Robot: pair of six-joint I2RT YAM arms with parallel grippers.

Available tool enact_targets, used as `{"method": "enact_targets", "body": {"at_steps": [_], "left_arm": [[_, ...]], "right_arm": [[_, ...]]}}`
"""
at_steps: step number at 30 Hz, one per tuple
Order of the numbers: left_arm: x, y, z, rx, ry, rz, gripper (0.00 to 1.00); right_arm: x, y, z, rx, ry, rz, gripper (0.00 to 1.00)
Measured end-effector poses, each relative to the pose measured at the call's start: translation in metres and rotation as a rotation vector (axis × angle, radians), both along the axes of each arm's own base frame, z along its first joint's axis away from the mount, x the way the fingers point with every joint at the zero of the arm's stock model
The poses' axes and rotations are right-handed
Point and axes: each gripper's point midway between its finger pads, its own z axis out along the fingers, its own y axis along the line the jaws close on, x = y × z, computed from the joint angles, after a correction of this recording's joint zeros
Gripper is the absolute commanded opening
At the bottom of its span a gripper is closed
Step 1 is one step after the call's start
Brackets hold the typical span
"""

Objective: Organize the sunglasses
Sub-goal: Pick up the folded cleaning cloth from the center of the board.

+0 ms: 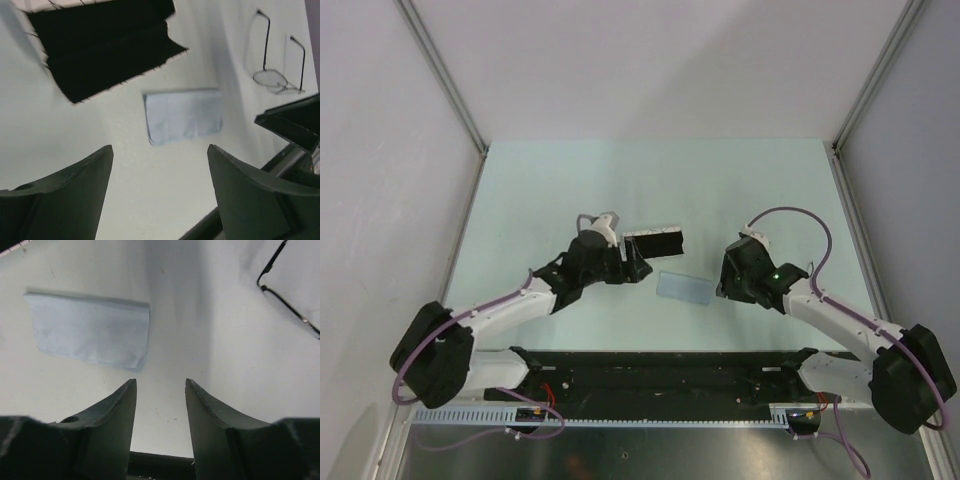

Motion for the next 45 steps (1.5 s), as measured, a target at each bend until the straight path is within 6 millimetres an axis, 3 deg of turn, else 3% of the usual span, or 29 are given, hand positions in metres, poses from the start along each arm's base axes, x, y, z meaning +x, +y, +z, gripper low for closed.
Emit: {"method": "enact_targets", "body": {"at_steps": [5, 11, 23, 34, 45], "left_arm": [[-0.014, -0.025, -0.03, 0.029, 0.085, -0.06, 0.57], [-0.016, -0.033, -0.064, 0.072, 0.176, -0.08, 0.52], [-0.006, -0.058, -0.082, 0.064, 0.216, -0.107, 0.46], [0.003, -0.078, -0.083, 0.034, 0.214, -0.116, 0.43], [0.004, -0.077, -0.085, 0.054, 0.204, -0.1, 0.41]], "right_arm": [[-0.005, 0.008, -0.023, 0.035, 0.055, -0.01, 0.4], [-0.006, 0.011, -0.041, 0.044, 0.092, -0.027, 0.38], [0.0, 0.014, -0.051, 0.059, 0.085, -0.045, 0.38], [0.017, 0.02, -0.051, 0.092, 0.039, -0.058, 0.37], [0.021, 0.022, -0.051, 0.096, 0.029, -0.057, 0.32]]}}
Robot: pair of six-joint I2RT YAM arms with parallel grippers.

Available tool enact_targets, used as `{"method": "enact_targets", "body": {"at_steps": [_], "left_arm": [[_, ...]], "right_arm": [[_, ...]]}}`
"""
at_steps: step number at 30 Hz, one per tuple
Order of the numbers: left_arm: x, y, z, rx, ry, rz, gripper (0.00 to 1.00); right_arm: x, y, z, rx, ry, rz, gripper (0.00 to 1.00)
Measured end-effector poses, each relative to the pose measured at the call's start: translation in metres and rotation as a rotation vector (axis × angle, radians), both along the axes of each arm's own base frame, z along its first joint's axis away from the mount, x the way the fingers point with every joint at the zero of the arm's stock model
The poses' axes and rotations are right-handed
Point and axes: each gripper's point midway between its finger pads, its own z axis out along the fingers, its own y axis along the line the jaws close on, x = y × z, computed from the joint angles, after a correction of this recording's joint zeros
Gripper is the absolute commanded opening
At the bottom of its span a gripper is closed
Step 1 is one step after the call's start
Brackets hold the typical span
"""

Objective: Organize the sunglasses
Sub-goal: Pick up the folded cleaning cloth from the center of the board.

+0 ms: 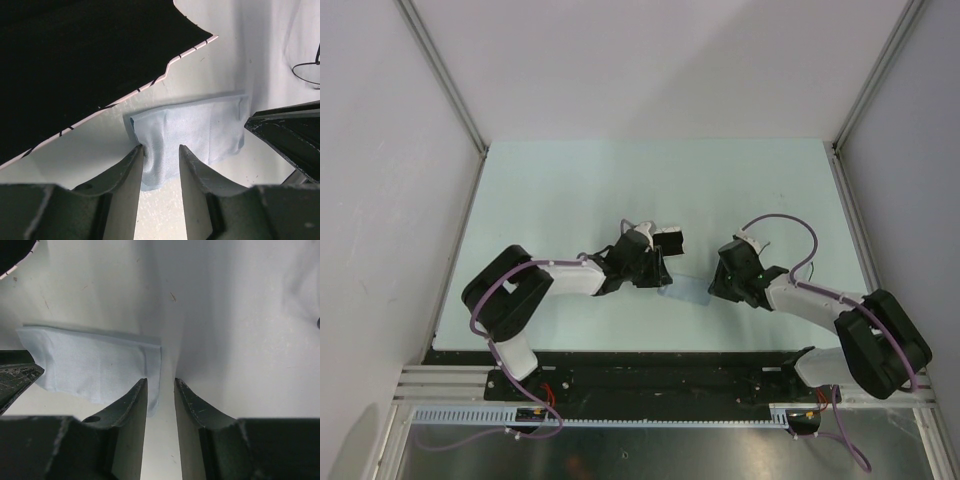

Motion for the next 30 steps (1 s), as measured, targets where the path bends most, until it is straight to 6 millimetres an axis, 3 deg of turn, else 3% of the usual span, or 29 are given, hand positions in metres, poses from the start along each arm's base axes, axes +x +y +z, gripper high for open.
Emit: {"method": "enact_targets", "body": {"at_steps": [23, 30], "left_arm": [[0.006, 0.005, -0.003, 0.053, -0.016, 0.018, 0.32], [0.007, 0.005, -0.004, 0.064, -0.025, 0.01, 0.24]], "right_arm": [[0.011, 0.018, -0.002, 0.039, -0.025, 0.037, 0.18], [0.011, 0.019, -0.002, 0.037, -0.025, 0.038, 0.13]]}}
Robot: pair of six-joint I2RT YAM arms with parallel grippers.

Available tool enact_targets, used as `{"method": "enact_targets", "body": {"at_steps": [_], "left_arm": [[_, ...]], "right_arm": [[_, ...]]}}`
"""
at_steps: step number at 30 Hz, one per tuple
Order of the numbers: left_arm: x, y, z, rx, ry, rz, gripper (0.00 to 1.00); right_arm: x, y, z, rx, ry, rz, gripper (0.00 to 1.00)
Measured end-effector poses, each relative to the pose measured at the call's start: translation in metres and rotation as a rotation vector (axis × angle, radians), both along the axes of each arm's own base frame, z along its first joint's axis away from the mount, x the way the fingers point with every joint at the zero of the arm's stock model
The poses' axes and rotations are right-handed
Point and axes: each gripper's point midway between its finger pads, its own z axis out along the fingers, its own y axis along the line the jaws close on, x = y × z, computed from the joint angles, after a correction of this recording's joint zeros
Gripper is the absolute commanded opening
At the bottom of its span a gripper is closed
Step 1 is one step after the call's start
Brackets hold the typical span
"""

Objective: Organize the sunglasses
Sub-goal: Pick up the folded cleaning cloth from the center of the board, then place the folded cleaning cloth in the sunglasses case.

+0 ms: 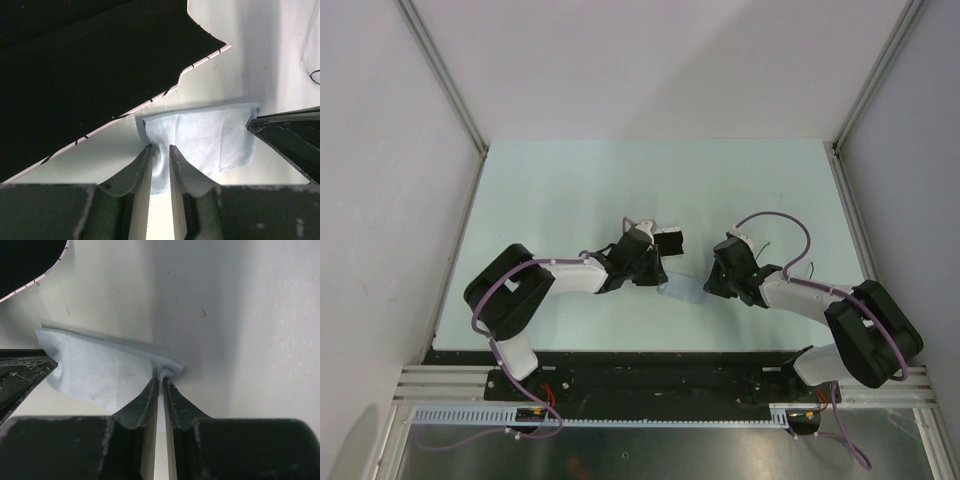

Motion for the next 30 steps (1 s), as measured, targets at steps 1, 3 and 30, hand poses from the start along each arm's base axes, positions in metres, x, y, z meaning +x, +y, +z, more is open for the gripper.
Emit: {"method": "enact_targets", "body": {"at_steps": [1, 3, 30], "left_arm": [[0.0, 0.0, 0.0, 0.002, 0.0, 0.001, 0.23], [0.0, 0.001, -0.001, 0.006, 0.0, 0.002, 0.21], [-0.002, 0.004, 0.001, 0.055, -0.02, -0.049, 0.0]], "right_arm": [[0.0, 0.0, 0.0, 0.0, 0.0, 0.0, 0.12], [0.0, 0.0, 0.0, -0.001, 0.001, 0.002, 0.1], [-0.015, -0.001, 0.005, -0.05, 0.021, 0.057, 0.0]]}}
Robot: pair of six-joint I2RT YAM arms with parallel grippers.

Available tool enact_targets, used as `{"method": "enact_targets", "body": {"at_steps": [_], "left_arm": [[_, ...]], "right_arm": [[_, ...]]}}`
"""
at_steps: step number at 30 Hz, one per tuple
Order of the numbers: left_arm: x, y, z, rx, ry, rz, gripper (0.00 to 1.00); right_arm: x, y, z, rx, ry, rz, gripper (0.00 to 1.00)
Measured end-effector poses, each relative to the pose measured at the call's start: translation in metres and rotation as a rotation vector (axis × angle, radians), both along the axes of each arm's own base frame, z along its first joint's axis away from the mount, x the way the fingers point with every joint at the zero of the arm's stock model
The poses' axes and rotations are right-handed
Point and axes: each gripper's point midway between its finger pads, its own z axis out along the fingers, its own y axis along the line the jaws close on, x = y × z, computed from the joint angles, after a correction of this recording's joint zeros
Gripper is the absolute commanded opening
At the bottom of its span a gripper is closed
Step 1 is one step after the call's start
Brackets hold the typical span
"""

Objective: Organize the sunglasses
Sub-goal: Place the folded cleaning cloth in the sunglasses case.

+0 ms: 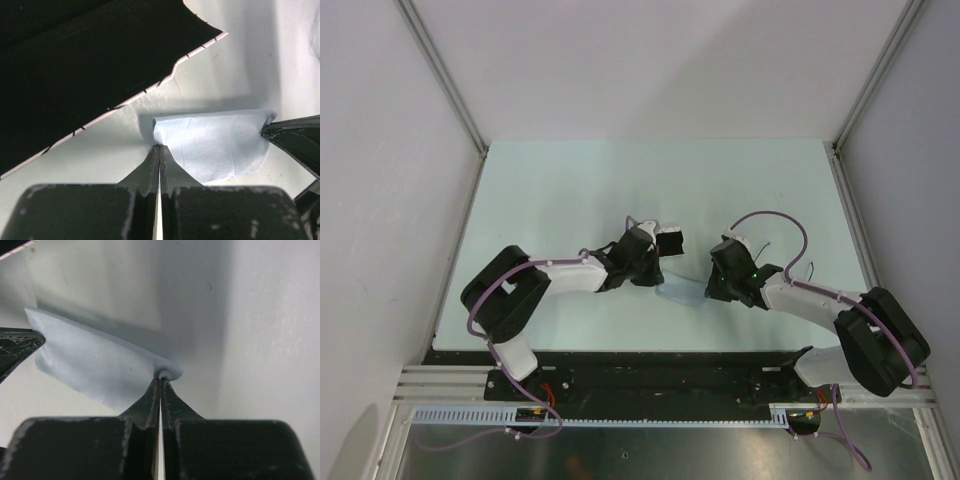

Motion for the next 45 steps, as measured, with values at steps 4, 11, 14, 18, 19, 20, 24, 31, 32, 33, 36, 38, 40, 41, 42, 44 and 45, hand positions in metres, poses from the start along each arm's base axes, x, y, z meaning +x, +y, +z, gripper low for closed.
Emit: {"method": "enact_targets", "body": {"at_steps": [4, 11, 14, 18, 19, 20, 24, 31, 32, 33, 36, 38, 40, 41, 42, 44, 45], "left_arm": [[-0.001, 0.0, 0.015, -0.013, -0.02, -0.008, 0.0], [-0.002, -0.001, 0.043, -0.054, -0.06, -0.015, 0.0], [-0.003, 0.002, 0.052, -0.055, -0.074, -0.019, 0.0], [-0.004, 0.008, 0.063, -0.049, -0.095, -0.012, 0.0], [-0.004, 0.009, 0.067, -0.049, -0.104, -0.008, 0.0], [-0.003, 0.011, 0.07, -0.047, -0.111, -0.004, 0.0], [0.0, 0.016, 0.075, -0.027, -0.129, 0.019, 0.0], [0.022, 0.036, 0.083, 0.007, -0.16, 0.084, 0.0], [0.025, 0.04, 0.084, 0.011, -0.162, 0.096, 0.0], [0.029, 0.045, 0.086, 0.016, -0.169, 0.111, 0.0], [0.041, 0.055, 0.091, 0.02, -0.185, 0.141, 0.0], [0.048, 0.06, 0.095, 0.022, -0.193, 0.157, 0.0], [0.053, 0.064, 0.097, 0.021, -0.199, 0.171, 0.0], [0.056, 0.066, 0.098, 0.021, -0.201, 0.177, 0.0], [0.058, 0.067, 0.099, 0.022, -0.203, 0.181, 0.0], [0.064, 0.071, 0.101, 0.025, -0.207, 0.192, 0.0], [0.067, 0.072, 0.101, 0.028, -0.208, 0.197, 0.01]], "right_arm": [[0.002, 0.003, 0.017, 0.006, -0.033, 0.016, 0.0], [0.007, 0.01, 0.038, 0.016, -0.076, 0.033, 0.0], [0.01, 0.012, 0.046, 0.021, -0.093, 0.039, 0.0], [0.014, 0.016, 0.058, 0.026, -0.117, 0.049, 0.0], [0.016, 0.017, 0.061, 0.026, -0.123, 0.051, 0.0], [0.019, 0.018, 0.066, 0.028, -0.132, 0.053, 0.0], [0.032, 0.026, 0.087, 0.044, -0.183, 0.064, 0.0], [0.059, 0.038, 0.097, 0.028, -0.212, 0.083, 0.0], [0.063, 0.039, 0.096, 0.024, -0.211, 0.084, 0.0], [0.067, 0.04, 0.094, 0.02, -0.208, 0.086, 0.0], [0.077, 0.046, 0.089, 0.014, -0.202, 0.094, 0.0], [0.087, 0.052, 0.087, 0.013, -0.204, 0.102, 0.0], [0.095, 0.056, 0.085, 0.014, -0.203, 0.105, 0.0], [0.099, 0.058, 0.084, 0.015, -0.204, 0.108, 0.0], [0.103, 0.06, 0.083, 0.017, -0.205, 0.11, 0.0], [0.112, 0.064, 0.082, 0.019, -0.209, 0.113, 0.0], [0.118, 0.065, 0.08, 0.02, -0.208, 0.114, 0.0]]}}
